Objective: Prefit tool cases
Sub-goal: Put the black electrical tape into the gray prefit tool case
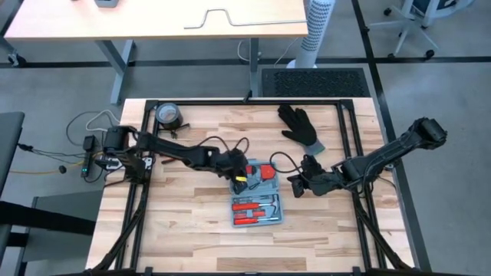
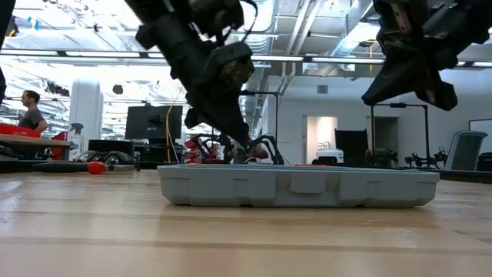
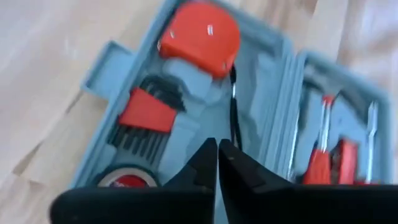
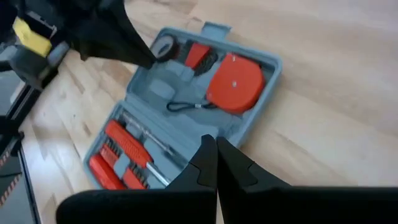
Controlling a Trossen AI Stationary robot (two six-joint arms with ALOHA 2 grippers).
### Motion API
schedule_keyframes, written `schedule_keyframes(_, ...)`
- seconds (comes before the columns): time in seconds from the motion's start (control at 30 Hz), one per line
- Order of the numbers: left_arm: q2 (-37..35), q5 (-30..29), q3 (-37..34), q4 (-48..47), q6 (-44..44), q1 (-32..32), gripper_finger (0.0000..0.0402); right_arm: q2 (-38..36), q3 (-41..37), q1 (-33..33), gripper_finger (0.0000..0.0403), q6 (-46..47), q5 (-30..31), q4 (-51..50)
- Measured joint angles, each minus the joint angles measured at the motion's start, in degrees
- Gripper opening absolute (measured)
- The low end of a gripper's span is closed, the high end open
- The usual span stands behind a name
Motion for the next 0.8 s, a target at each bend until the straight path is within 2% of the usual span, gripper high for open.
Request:
schedule_keyframes(0.23,-7.5,-2.5,-15.1,19.8,-12.5,1.7,0.0003,0.0,-0.2,0.0,0.0001,1.1,-0.1,-0.1)
schedule_keyframes(0.33,-10.8,-3.7,-22.6,32.2,-18.4,1.9,0.0001,0.0,-0.2,-0.8,0.0001,0.6,-0.1,-0.2)
schedule_keyframes(0.47,-11.3,-5.1,-30.6,45.9,-25.9,2.1,0.0001,0.0,-0.2,-2.3,0.0001,-0.5,0.1,0.0)
schedule_keyframes(0.57,-11.3,-4.9,-32.1,47.7,-28.5,2.0,0.0001,0.0,-0.2,-3.7,0.0000,-1.8,-0.1,0.2)
schedule_keyframes(0.8,-11.3,-4.0,-32.3,47.2,-27.3,1.9,0.0000,0.0,-0.2,-6.2,0.0000,-2.4,-0.9,0.4)
